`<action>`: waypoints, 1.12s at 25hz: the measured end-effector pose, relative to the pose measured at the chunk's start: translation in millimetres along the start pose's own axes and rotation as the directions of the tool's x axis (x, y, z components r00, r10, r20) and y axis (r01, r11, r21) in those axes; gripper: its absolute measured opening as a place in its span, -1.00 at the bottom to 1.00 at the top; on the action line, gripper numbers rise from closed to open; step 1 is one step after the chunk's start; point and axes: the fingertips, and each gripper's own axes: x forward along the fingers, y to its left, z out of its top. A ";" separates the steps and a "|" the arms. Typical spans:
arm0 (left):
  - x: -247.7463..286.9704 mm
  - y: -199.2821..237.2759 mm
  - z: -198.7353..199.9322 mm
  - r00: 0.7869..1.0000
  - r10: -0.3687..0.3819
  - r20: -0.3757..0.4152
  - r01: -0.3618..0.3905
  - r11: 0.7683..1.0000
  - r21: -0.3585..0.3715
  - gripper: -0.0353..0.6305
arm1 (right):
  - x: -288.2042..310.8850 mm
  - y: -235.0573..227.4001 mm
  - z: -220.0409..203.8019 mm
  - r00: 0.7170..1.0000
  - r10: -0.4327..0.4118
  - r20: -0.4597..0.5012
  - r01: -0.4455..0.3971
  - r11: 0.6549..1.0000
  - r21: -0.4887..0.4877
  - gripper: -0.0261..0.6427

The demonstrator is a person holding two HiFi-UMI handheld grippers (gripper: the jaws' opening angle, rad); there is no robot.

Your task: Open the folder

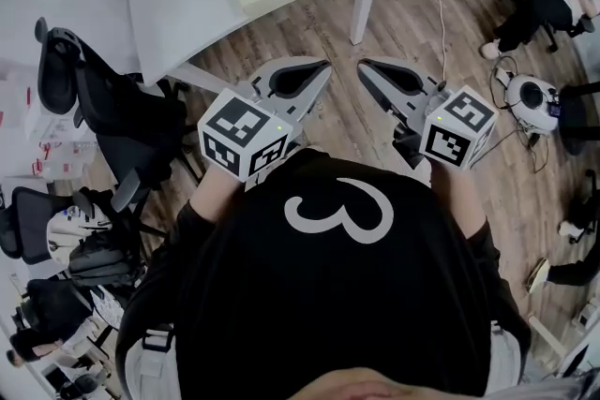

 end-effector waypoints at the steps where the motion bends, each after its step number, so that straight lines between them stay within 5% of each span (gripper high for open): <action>1: 1.1 6.2 -1.8 1.000 0.007 -0.005 -0.008 1.000 -0.002 -0.84 | 4.5 -3.4 -0.4 1.000 0.001 -0.002 -0.001 1.000 0.004 -0.85; 21: 52.1 211.9 -11.2 0.999 0.021 -0.045 -0.026 0.994 -0.110 -0.84 | 151.4 -124.5 16.5 0.996 -0.054 -0.065 0.063 0.989 0.137 -0.85; 28: 70.5 252.0 -27.9 0.994 0.031 -0.107 -0.042 0.994 -0.098 -0.84 | 171.9 -156.2 18.6 0.995 -0.084 -0.056 0.092 0.982 0.164 -0.85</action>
